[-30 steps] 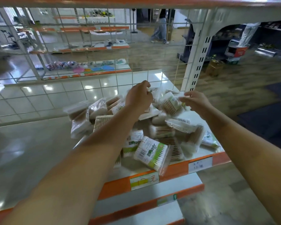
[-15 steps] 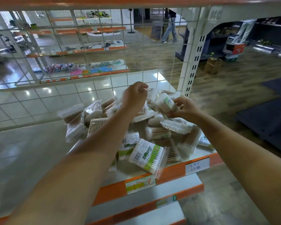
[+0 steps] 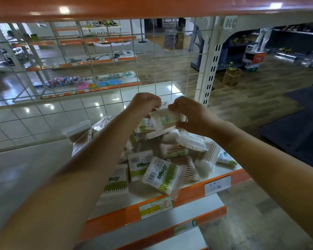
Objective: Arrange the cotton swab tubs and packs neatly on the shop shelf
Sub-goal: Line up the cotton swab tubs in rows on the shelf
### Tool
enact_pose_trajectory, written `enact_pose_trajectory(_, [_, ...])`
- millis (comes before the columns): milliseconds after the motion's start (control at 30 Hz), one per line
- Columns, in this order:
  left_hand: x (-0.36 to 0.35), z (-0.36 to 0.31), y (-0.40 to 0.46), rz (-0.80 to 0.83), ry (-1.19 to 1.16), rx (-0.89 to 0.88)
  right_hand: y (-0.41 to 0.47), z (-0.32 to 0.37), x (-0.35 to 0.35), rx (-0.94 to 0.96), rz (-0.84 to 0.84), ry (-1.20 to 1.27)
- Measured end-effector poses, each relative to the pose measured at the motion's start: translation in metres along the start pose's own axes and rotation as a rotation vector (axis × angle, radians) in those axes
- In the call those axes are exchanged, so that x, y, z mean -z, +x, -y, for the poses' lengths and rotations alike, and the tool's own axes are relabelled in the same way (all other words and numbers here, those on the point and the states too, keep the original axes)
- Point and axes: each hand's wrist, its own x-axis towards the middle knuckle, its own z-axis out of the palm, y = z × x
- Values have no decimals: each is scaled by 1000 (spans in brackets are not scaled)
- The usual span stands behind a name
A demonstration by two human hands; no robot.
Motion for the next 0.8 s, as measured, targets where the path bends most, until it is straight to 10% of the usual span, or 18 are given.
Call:
enact_pose_trajectory(333, [10,10,-16,231,501,-107,13,8,11,273,-24,-174])
enact_pose_trajectory(800, [9,40,-34,-296,295,-305,20,27,19,-200,-215,89])
